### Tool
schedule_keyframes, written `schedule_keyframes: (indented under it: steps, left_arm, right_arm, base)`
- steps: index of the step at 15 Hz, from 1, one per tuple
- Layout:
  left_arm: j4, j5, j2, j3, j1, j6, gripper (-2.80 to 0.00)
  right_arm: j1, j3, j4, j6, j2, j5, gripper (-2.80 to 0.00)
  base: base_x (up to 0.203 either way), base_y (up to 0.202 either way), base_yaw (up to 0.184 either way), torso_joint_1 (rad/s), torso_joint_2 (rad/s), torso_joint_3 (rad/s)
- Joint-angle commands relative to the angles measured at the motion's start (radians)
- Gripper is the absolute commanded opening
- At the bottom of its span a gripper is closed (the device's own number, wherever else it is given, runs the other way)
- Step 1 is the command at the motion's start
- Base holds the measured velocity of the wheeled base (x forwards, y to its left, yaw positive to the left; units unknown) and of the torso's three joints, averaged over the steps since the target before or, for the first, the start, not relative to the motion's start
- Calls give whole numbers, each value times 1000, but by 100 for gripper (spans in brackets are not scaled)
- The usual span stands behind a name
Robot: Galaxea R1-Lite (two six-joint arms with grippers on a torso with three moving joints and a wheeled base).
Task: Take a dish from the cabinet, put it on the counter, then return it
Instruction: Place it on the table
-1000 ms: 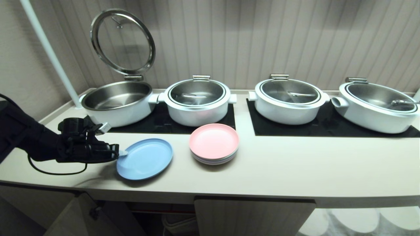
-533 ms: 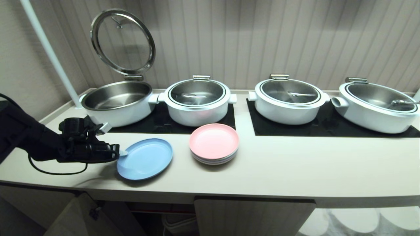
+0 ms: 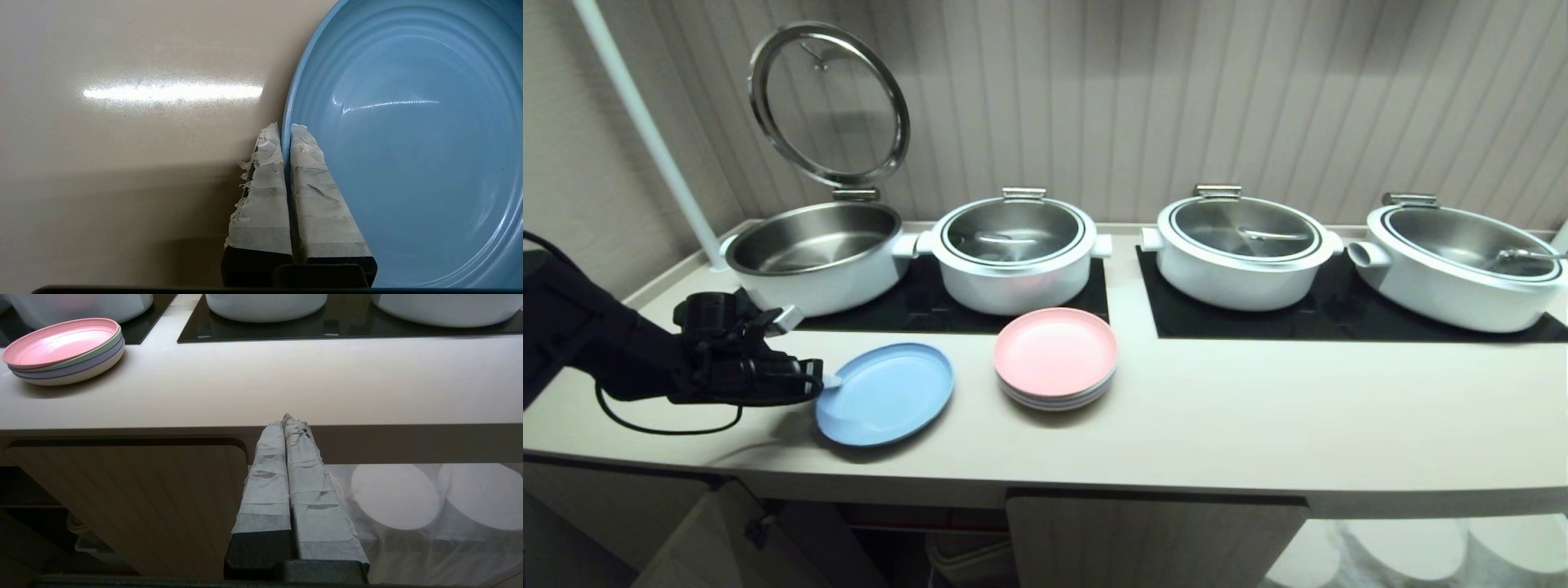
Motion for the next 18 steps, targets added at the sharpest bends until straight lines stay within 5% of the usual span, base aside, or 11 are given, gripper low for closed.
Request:
schedule_keyframes:
  steps: [1,18]
  left_arm:
    - [0,20,-4,2,-12,1,-280]
    - [-80,22,1,5,-41,-28,-280]
  right_arm:
    - [2,-1,0,1,0,0,-280]
    - [1,-1,0,1,0,0,-280]
  base:
    - [0,0,0,0,0,0]
    - [0,0,0,0,0,0]
